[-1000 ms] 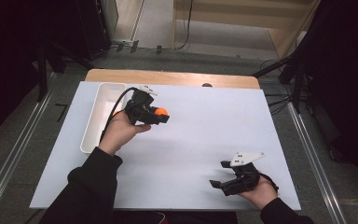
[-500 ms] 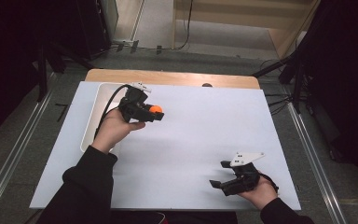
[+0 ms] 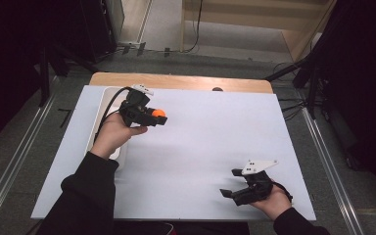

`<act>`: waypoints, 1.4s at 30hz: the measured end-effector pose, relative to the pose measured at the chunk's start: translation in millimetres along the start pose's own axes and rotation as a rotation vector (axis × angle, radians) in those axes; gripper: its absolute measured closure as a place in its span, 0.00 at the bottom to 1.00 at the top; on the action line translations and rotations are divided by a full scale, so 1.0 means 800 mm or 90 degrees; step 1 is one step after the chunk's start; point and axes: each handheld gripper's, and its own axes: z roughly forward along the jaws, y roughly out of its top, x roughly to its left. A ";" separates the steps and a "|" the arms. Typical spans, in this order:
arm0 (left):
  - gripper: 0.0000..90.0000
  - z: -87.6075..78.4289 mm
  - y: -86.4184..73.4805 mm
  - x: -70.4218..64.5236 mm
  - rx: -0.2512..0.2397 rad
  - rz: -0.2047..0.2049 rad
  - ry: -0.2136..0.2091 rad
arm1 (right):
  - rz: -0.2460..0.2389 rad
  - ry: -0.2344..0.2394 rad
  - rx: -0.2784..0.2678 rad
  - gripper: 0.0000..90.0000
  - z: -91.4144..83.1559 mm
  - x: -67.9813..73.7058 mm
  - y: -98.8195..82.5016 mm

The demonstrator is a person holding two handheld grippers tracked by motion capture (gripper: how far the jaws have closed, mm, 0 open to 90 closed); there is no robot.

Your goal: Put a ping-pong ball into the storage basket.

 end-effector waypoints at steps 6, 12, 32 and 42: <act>0.56 -0.004 -0.001 0.003 -0.005 0.001 0.005 | 0.000 0.001 -0.001 0.15 0.000 0.000 0.000; 0.56 -0.006 -0.002 0.007 -0.003 0.003 0.011 | -0.001 0.001 -0.001 0.15 0.000 0.000 0.000; 0.56 -0.025 -0.008 0.026 -0.008 -0.004 0.037 | 0.001 0.000 -0.001 0.15 0.000 0.000 0.000; 0.56 -0.033 -0.015 0.038 -0.023 -0.014 0.057 | -0.002 0.000 0.000 0.15 0.000 0.000 0.001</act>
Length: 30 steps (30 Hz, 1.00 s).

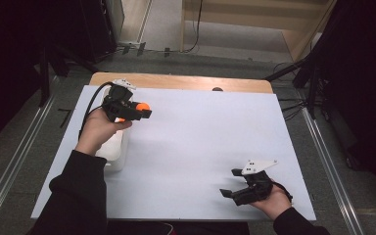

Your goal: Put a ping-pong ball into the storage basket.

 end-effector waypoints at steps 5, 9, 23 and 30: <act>0.56 -0.003 -0.004 0.004 -0.001 -0.005 0.010 | -0.002 0.003 0.000 0.15 0.001 0.000 0.002; 0.56 -0.008 -0.008 0.009 -0.005 -0.013 0.018 | 0.001 0.003 0.003 0.15 0.002 0.001 0.003; 0.56 -0.025 -0.018 0.028 -0.036 -0.044 0.052 | -0.008 0.008 0.002 0.15 0.006 -0.001 0.007; 0.56 -0.028 -0.020 0.033 -0.049 -0.072 0.074 | -0.008 0.008 0.003 0.15 0.005 -0.001 0.006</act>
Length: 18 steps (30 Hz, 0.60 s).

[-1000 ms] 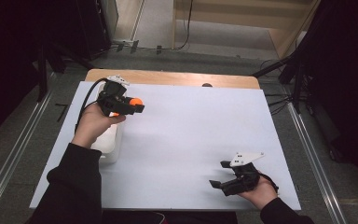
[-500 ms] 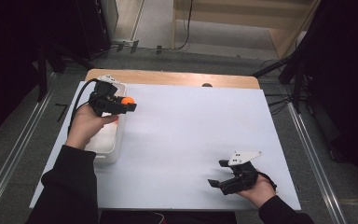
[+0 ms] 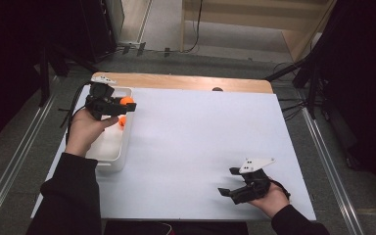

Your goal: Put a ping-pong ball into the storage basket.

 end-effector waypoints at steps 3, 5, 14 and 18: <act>0.56 0.001 -0.001 0.002 0.001 -0.005 0.011 | 0.000 0.000 0.000 0.15 0.000 0.000 0.000; 0.56 0.001 -0.001 0.004 0.003 -0.007 0.019 | -0.002 0.000 -0.001 0.15 0.000 0.000 0.000; 0.56 0.002 -0.004 0.012 0.004 -0.024 0.049 | -0.003 0.000 -0.001 0.15 0.000 0.000 0.000; 0.56 0.001 -0.007 0.017 -0.002 -0.040 0.064 | -0.002 -0.001 -0.002 0.15 -0.001 0.000 0.000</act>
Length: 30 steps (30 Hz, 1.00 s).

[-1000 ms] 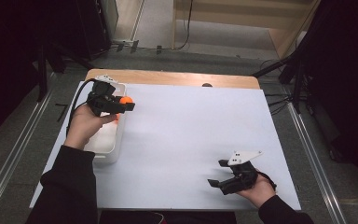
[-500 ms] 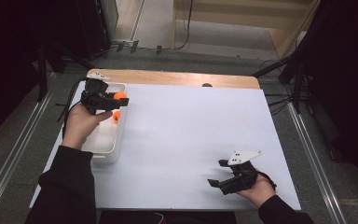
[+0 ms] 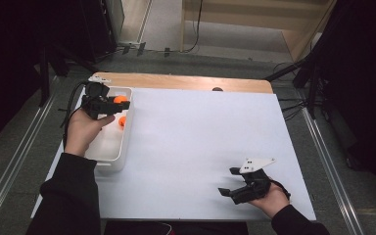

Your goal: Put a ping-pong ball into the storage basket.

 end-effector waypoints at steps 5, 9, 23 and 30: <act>0.56 0.002 -0.003 0.008 -0.002 -0.018 0.019 | 0.000 0.000 0.000 0.15 0.000 0.000 0.000; 0.56 0.004 -0.005 0.012 -0.006 -0.027 0.037 | -0.002 -0.001 -0.002 0.15 0.000 0.000 0.000; 0.56 0.018 -0.006 0.019 -0.016 -0.050 0.072 | 0.008 -0.005 -0.002 0.15 -0.002 0.001 -0.003; 0.56 0.027 -0.004 0.024 -0.023 -0.057 0.070 | 0.005 -0.008 -0.006 0.15 -0.004 0.002 -0.005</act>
